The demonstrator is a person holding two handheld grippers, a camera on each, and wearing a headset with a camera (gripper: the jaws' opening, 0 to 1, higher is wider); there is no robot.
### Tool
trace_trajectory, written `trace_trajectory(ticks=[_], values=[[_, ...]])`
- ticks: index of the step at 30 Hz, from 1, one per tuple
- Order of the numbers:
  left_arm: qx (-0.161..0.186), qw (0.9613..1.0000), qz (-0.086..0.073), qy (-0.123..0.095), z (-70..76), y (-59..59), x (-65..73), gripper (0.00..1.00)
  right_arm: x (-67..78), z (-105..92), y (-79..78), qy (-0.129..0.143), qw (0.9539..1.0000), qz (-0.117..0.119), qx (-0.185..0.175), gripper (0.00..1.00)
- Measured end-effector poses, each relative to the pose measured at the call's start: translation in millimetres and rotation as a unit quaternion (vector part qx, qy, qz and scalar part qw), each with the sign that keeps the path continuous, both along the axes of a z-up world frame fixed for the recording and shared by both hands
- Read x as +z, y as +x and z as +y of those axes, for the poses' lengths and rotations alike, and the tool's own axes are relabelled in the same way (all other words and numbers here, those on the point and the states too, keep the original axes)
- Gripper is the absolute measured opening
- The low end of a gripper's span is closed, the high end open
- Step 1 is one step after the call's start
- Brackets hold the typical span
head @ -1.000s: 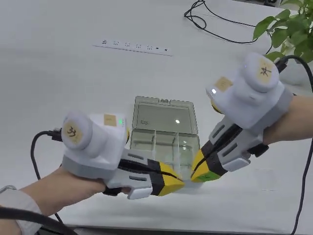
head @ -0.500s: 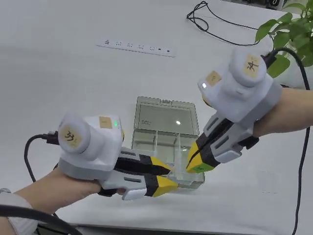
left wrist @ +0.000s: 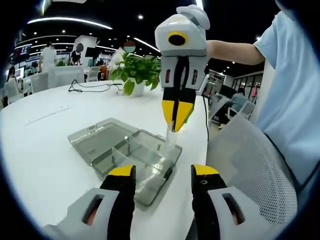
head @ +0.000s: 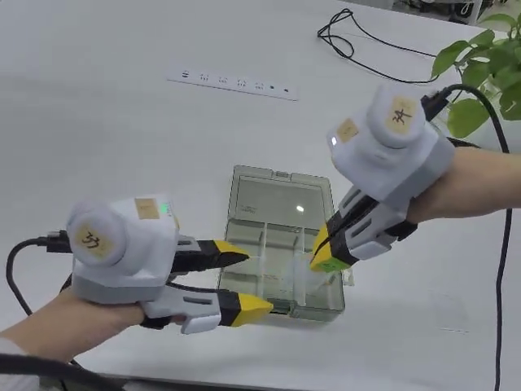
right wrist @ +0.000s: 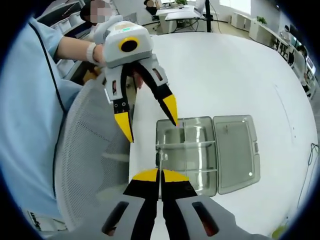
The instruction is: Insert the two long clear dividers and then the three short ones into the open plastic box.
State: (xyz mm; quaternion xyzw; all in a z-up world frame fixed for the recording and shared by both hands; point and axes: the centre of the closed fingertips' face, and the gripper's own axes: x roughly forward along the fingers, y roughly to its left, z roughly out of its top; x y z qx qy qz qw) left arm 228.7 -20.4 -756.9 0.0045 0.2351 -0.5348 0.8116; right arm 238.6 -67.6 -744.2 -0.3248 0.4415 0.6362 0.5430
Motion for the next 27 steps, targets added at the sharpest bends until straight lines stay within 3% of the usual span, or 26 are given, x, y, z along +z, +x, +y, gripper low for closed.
trace_trajectory(ticks=[10,17,27], values=[[0.050,0.9986,-0.007,0.014,21.3,8.0,-6.4,0.69,-6.0,4.8,18.8,-0.008,0.9998,-0.020,-0.003,0.02],[0.094,0.9948,-0.005,0.039,36.1,15.1,-15.6,1.00,-9.7,9.5,30.3,-0.018,0.9991,-0.038,-0.003,0.02],[0.104,0.9940,-0.005,0.034,46.0,16.1,-14.0,1.00,-14.6,12.8,33.4,-0.019,0.9990,-0.040,0.000,0.02]])
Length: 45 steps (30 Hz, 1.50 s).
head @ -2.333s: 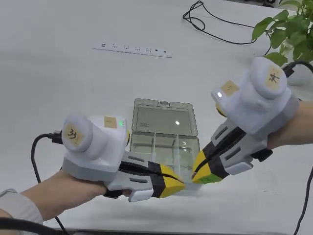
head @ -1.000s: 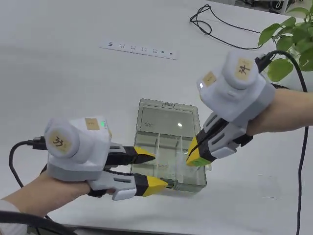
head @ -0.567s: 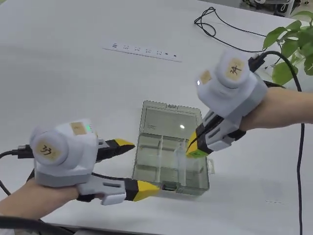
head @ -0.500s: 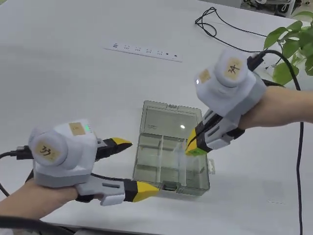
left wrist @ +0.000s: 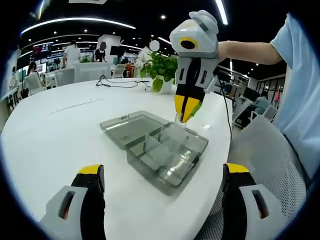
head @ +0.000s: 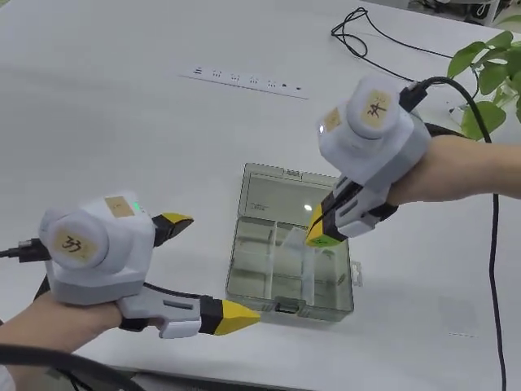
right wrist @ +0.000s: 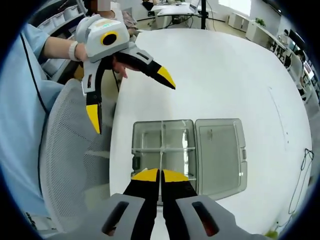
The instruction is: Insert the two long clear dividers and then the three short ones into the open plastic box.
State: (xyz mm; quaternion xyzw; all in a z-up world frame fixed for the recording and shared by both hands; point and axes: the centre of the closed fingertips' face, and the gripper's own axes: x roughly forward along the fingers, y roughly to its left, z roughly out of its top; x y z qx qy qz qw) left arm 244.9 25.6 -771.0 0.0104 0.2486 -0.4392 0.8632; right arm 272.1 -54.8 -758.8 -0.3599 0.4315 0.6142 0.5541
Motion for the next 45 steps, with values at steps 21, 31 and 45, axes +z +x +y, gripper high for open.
trace_trajectory(ticks=[21,31,45], values=[[0.006,0.9999,0.009,-0.007,-2.4,-7.1,-1.4,0.99,-11.0,2.2,-2.6,-0.005,0.9998,-0.013,0.016,0.02],[0.005,0.9999,0.012,-0.008,-2.6,-8.0,-2.4,0.98,-23.1,6.9,-4.4,-0.020,0.9994,-0.023,0.015,0.02],[0.007,0.9998,0.015,-0.010,-0.4,-6.7,-2.5,0.96,-57.3,7.0,-3.5,-0.053,0.9977,-0.041,0.008,0.02]])
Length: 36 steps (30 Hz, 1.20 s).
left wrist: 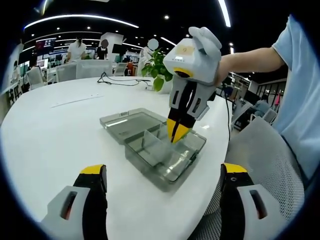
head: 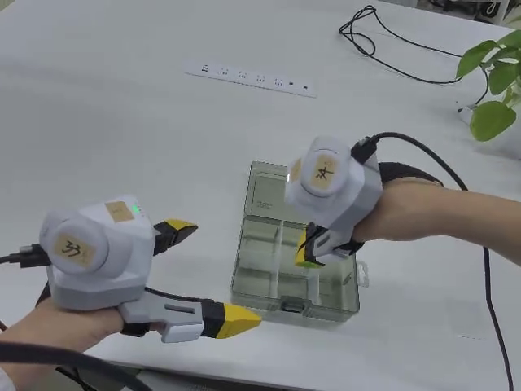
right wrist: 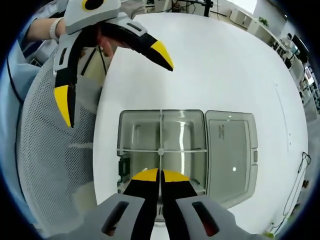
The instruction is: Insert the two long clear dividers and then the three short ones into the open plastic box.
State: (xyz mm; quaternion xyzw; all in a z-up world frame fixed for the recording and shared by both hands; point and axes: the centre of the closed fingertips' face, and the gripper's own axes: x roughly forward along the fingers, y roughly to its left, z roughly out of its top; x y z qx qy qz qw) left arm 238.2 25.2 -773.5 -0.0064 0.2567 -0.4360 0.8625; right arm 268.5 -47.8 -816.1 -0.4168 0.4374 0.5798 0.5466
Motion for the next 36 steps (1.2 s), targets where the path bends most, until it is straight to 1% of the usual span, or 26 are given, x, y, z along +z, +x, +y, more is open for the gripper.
trace_trajectory(ticks=[4,8,11,15,18,21,23,26,29,32,33,35,36], values=[[0.000,1.0000,0.001,-0.001,1.0,0.5,-0.5,0.95,0.7,0.3,0.1,-0.001,1.0000,0.000,0.006,0.02],[0.001,1.0000,0.003,-0.005,-2.2,0.0,-0.8,0.95,1.0,0.4,0.0,0.000,1.0000,0.000,0.002,0.02],[-0.001,1.0000,0.003,-0.007,-5.1,-0.7,-0.8,0.95,-3.7,0.8,-0.5,-0.003,1.0000,-0.004,0.004,0.02],[-0.003,0.9999,0.003,-0.009,-7.0,-1.5,-0.4,0.95,-3.8,0.6,-0.6,-0.004,1.0000,-0.004,0.002,0.01],[-0.005,0.9999,0.002,-0.009,-7.7,-1.5,0.1,0.95,-3.8,0.7,-1.0,-0.004,1.0000,-0.003,-0.001,0.01],[-0.006,0.9999,-0.001,-0.008,-8.2,-0.5,1.4,0.95,-4.7,0.8,-1.3,-0.007,0.9999,-0.008,0.003,0.01],[-0.006,0.9999,-0.001,-0.009,-8.6,0.7,2.5,0.95,-4.7,0.5,-0.9,-0.006,0.9999,-0.007,-0.005,0.00],[-0.009,0.9999,-0.004,-0.007,-9.5,1.4,4.0,0.95,-4.5,0.2,-0.7,-0.005,1.0000,-0.008,-0.001,0.01],[-0.009,0.9999,-0.005,-0.008,-9.7,2.0,5.0,0.95,-3.9,-0.2,-1.0,0.001,0.9999,-0.011,0.002,0.01],[-0.009,0.9999,-0.005,-0.007,-9.5,2.5,5.1,0.95,-4.0,-0.9,-0.3,0.013,0.9998,-0.011,-0.003,0.02],[-0.010,0.9999,-0.005,-0.006,-9.5,2.7,5.1,0.95,-3.9,-0.4,0.0,0.016,0.9998,-0.009,-0.009,0.02],[-0.011,0.9999,-0.005,-0.005,-9.8,3.5,5.3,0.95,-3.8,-0.1,0.0,0.021,0.9997,-0.006,-0.007,0.02],[-0.011,0.9999,-0.006,-0.005,-9.9,4.1,5.9,0.95,-3.6,0.0,0.4,0.025,0.9996,-0.004,-0.014,0.02]])
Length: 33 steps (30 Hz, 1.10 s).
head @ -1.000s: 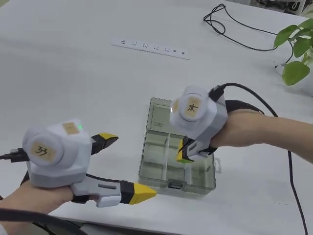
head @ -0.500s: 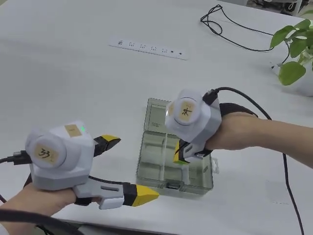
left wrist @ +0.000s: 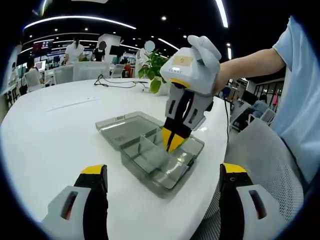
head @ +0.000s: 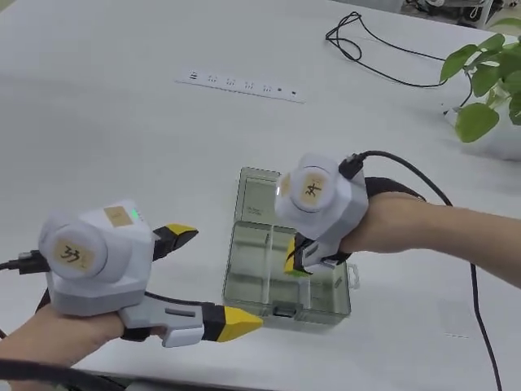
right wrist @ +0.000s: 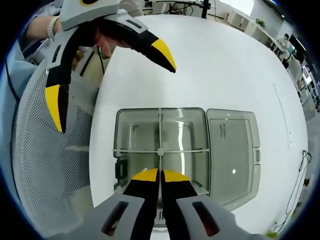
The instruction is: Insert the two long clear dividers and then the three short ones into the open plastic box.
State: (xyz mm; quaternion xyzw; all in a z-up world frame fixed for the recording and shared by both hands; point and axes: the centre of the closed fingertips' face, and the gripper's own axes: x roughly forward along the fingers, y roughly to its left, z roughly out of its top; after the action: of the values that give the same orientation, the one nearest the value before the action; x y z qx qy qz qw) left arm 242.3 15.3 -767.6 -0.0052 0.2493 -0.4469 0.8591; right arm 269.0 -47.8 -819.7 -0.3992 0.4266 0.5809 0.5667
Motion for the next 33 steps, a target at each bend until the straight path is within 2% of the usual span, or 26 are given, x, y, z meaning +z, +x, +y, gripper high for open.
trace_trajectory(ticks=[4,5,6,11,15,19,23,27,29,33], values=[[0.000,1.0000,-0.001,0.000,0.0,1.5,1.6,0.95,2.5,0.6,-0.3,0.019,0.9992,0.019,-0.031,0.04],[-0.001,1.0000,-0.001,0.001,0.1,1.5,1.9,0.95,4.4,1.7,-2.3,0.032,0.9981,0.031,-0.041,0.06],[-0.002,1.0000,-0.001,0.001,0.3,1.6,2.0,0.94,5.7,1.6,-1.2,0.040,0.9973,0.032,-0.053,0.09],[-0.001,1.0000,0.001,0.001,1.7,0.7,1.5,0.95,11.8,-4.8,-1.3,0.061,0.9959,0.032,-0.058,0.19],[-0.003,1.0000,0.002,0.003,0.8,-1.0,1.2,0.95,18.4,-3.8,-2.9,0.094,0.9917,0.039,-0.079,0.28],[-0.004,1.0000,0.004,0.003,-0.1,-2.0,1.6,0.94,22.3,-5.7,-4.9,0.110,0.9897,0.037,-0.083,0.35],[-0.006,1.0000,0.004,0.004,-0.2,-2.7,2.5,0.94,28.3,-4.1,-8.5,0.137,0.9855,0.041,-0.092,0.42],[-0.007,1.0000,0.002,0.005,0.2,-1.5,4.7,0.95,33.6,-2.5,-10.8,0.159,0.9822,0.037,-0.094,0.55],[-0.007,1.0000,0.001,0.005,0.4,-0.8,6.3,0.95,38.0,-0.5,-12.0,0.179,0.9787,0.035,-0.095,0.61],[-0.010,0.9999,0.000,0.008,0.1,0.2,7.1,0.95,42.7,0.3,-12.2,0.202,0.9741,0.031,-0.098,0.71]])
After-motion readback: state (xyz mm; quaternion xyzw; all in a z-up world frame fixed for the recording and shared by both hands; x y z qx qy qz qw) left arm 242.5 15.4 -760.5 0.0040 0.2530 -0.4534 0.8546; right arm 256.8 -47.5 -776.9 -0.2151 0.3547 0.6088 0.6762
